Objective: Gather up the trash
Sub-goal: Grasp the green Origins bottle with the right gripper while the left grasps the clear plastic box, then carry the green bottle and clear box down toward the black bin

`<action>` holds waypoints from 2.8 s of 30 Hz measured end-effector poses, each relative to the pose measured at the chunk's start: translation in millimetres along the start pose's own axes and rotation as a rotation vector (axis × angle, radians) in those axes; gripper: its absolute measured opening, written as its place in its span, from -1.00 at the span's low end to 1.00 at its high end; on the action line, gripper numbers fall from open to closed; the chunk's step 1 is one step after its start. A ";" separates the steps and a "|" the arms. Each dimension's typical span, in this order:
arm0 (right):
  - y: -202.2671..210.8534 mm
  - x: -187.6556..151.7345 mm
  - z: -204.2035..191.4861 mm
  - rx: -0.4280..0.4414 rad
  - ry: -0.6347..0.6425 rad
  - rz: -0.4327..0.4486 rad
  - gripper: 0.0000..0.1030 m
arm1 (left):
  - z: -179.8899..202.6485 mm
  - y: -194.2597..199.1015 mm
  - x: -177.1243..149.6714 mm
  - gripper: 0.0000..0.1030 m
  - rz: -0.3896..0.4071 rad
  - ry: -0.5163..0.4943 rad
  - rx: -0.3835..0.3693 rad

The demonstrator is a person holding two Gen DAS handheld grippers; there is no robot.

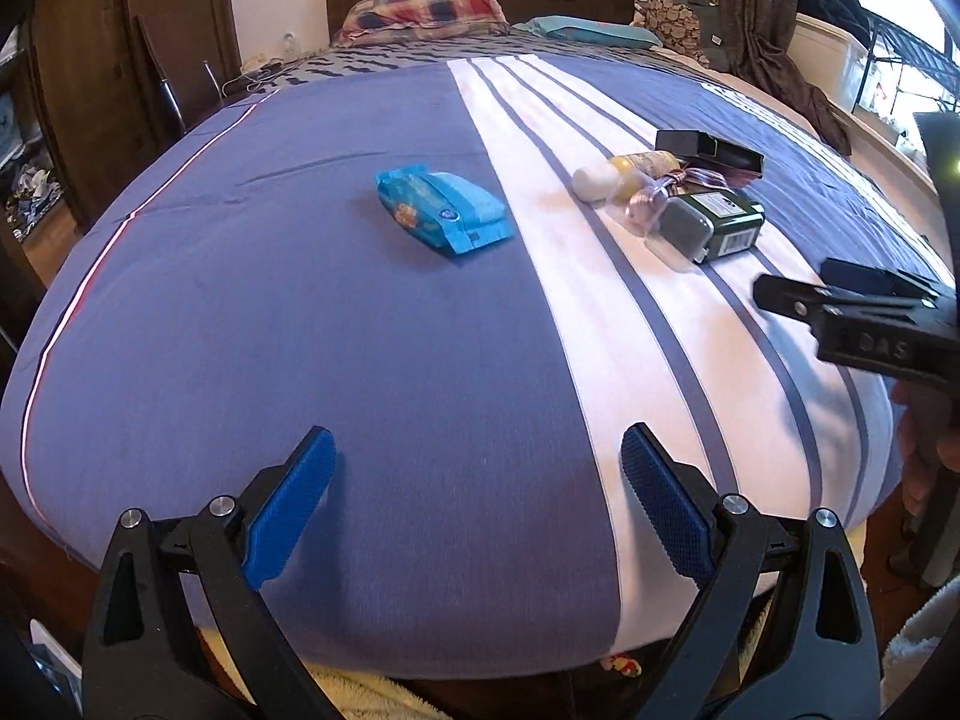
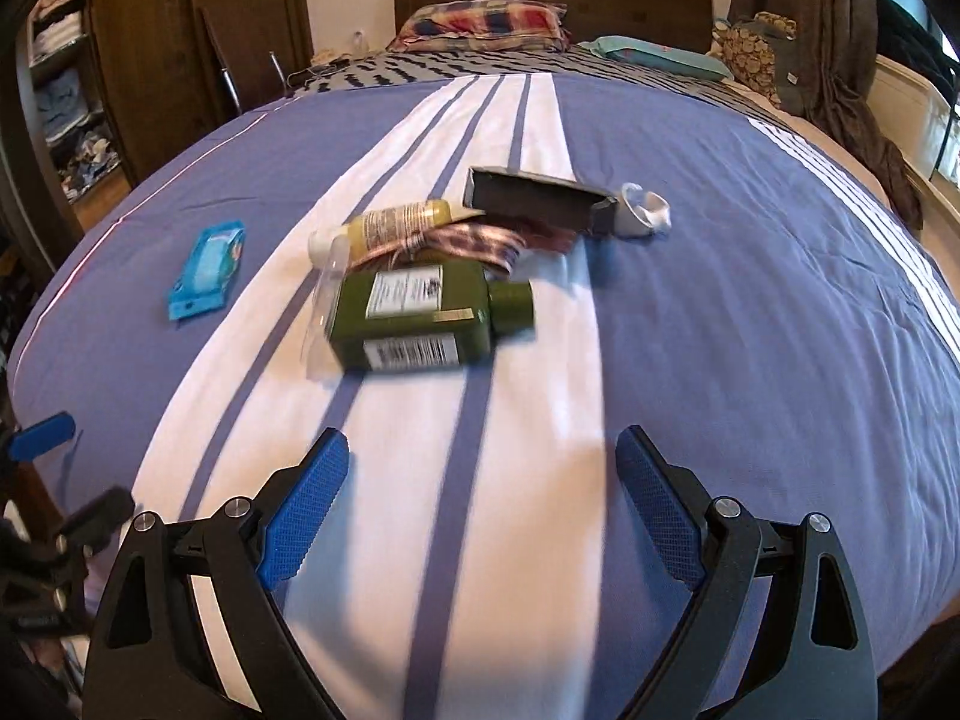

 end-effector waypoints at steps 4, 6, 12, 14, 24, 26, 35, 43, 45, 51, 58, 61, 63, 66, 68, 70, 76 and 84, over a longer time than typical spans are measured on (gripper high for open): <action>-13.0 11.0 -9.7 -0.003 0.017 -0.011 0.83 | 0.8 -5.9 4.7 0.77 -0.001 -0.002 -0.008; -17.1 14.0 -14.0 0.000 0.026 -0.013 0.85 | 0.8 -8.4 6.1 0.77 -0.001 -0.001 -0.013; -32.3 26.2 -18.1 -0.023 0.027 -0.016 0.86 | -0.2 -12.5 10.0 0.77 0.002 0.002 -0.022; -34.8 30.6 -18.8 -0.020 0.026 -0.014 0.86 | 0.6 -13.8 11.7 0.77 0.002 0.002 -0.024; -14.5 24.1 2.9 -0.022 0.032 0.039 0.65 | 21.4 -21.2 28.9 0.77 0.023 -0.020 -0.066; -7.6 21.6 16.5 -0.037 0.014 0.049 0.65 | 27.8 -24.8 35.3 0.76 0.030 -0.023 -0.081; 5.9 9.3 53.4 0.002 -0.070 0.053 0.65 | 58.5 -50.5 64.8 0.20 0.033 -0.027 -0.136; 15.7 -0.1 54.6 0.003 -0.062 0.065 0.65 | 65.5 -66.9 77.4 -0.01 0.028 -0.043 -0.089; 20.0 -2.2 53.7 0.002 -0.058 0.069 0.65 | 65.9 -63.9 76.3 -0.33 0.027 -0.045 -0.088; 38.4 -13.3 47.4 0.010 -0.046 0.081 0.65 | 61.7 -45.8 59.5 -0.34 0.024 -0.029 -0.098; 66.0 -32.0 34.0 0.017 -0.019 0.094 0.65 | 61.1 -12.9 24.2 -0.34 0.035 -0.025 -0.112; 77.4 -41.1 28.2 0.022 -0.013 0.098 0.65 | 62.6 0.4 9.5 -0.34 0.041 -0.029 -0.116; 86.9 -48.8 24.5 0.028 -0.012 0.104 0.65 | 62.0 8.1 1.4 -0.34 0.043 -0.026 -0.125; 99.7 -58.5 21.7 0.036 -0.018 0.114 0.65 | 62.1 21.6 -9.5 -0.35 0.051 -0.021 -0.132; 106.3 -65.0 19.8 0.042 -0.021 0.118 0.65 | 62.9 31.5 -15.8 -0.35 0.062 -0.017 -0.132; 112.5 -71.6 17.7 0.046 -0.023 0.121 0.65 | 63.5 43.1 -21.6 -0.35 0.078 -0.016 -0.133; 130.0 -95.0 11.6 0.058 -0.022 0.126 0.65 | 67.8 68.6 -43.1 -0.35 0.098 -0.027 -0.135; 131.4 -132.1 7.5 0.065 -0.016 0.077 0.65 | 74.4 75.7 -82.5 -0.35 0.057 -0.027 -0.158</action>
Point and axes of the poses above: each gripper's, at about its wrist camera, not at the fingertips, and y roughly against the way its jaws point, z to its right, x to its top, the point moved 4 cm from there along -y, roughly the way its jaws point, and after that the axes turned 3 degrees about -y, right-handed, at the moved point
